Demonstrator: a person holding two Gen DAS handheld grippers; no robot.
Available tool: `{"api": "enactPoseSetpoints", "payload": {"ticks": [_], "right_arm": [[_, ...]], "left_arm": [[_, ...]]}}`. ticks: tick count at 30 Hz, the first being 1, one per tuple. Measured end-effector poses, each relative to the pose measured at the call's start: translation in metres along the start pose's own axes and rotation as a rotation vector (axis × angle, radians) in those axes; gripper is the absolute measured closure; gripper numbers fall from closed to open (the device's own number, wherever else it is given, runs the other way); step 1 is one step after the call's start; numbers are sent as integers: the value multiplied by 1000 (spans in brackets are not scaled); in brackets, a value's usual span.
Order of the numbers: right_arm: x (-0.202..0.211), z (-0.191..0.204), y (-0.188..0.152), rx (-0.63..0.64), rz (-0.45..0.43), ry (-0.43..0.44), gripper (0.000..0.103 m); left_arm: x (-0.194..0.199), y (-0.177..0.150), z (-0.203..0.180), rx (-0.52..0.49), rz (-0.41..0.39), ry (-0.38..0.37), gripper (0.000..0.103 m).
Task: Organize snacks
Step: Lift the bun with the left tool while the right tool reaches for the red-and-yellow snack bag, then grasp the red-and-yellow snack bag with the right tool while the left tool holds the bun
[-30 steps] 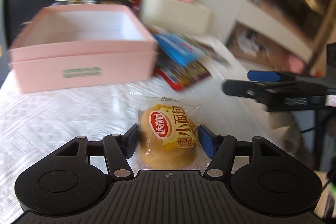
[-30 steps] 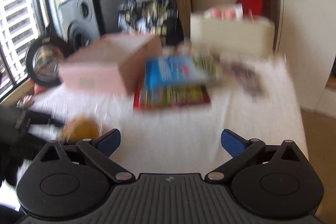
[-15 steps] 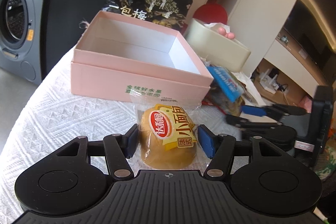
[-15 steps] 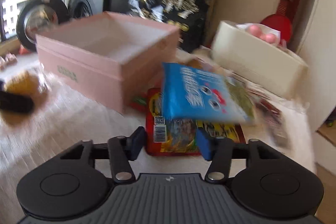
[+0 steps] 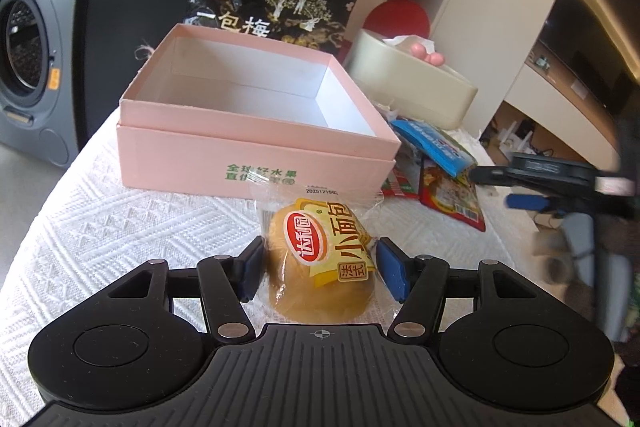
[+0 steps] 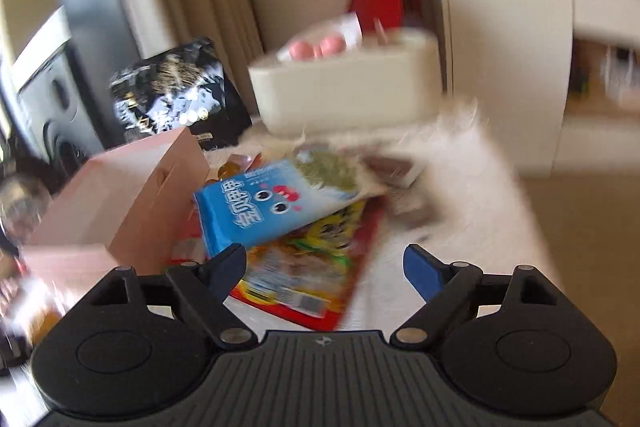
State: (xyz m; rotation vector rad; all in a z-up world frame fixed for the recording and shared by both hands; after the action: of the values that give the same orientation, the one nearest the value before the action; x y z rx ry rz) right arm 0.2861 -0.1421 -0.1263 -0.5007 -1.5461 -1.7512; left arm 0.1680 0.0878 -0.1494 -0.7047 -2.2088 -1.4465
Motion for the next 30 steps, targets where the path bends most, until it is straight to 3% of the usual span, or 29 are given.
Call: {"api": "enactPoseSetpoints", "payload": {"ticks": [4,7,11,17,19,25,29,30], "right_arm": [[-26,10,-17,28,49,-108,16],[-28,15,-17,39,11,-163,16],[-45,22,-8,25,-10,-177,9],[-68,36,-3,134,39,-223,3],[-69,38,-2,177,37,-198,4],[-36,37,-17,216,65,-74,27],[2,42,-36,231,109,82,53],[10,43,-42,240,124,116,54]], "left_arm": [[3,0,6,21,-3,-16,38],[-2,1,9,37,2,-29,38],[-7,0,7,40,11,-51,38],[-7,-6,11,60,25,-62,38],[-6,-7,12,64,23,-66,38],[-3,-7,10,60,24,-63,38],[-1,-8,0,45,30,-71,38],[-1,-8,-3,40,32,-74,38]]}}
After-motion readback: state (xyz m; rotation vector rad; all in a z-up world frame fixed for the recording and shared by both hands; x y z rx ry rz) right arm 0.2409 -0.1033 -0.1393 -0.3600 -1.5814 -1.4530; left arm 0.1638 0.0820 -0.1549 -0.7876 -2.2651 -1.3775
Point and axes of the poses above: each gripper's, at about its wrist camera, not at the fingertips, and x roughly against the way its jaws point, z to its left, y to its top, the point moved 10 cm from there along -x, roughly the way its jaws point, and after that the axes turned 4 degrees about x, right-handed, at the moved point
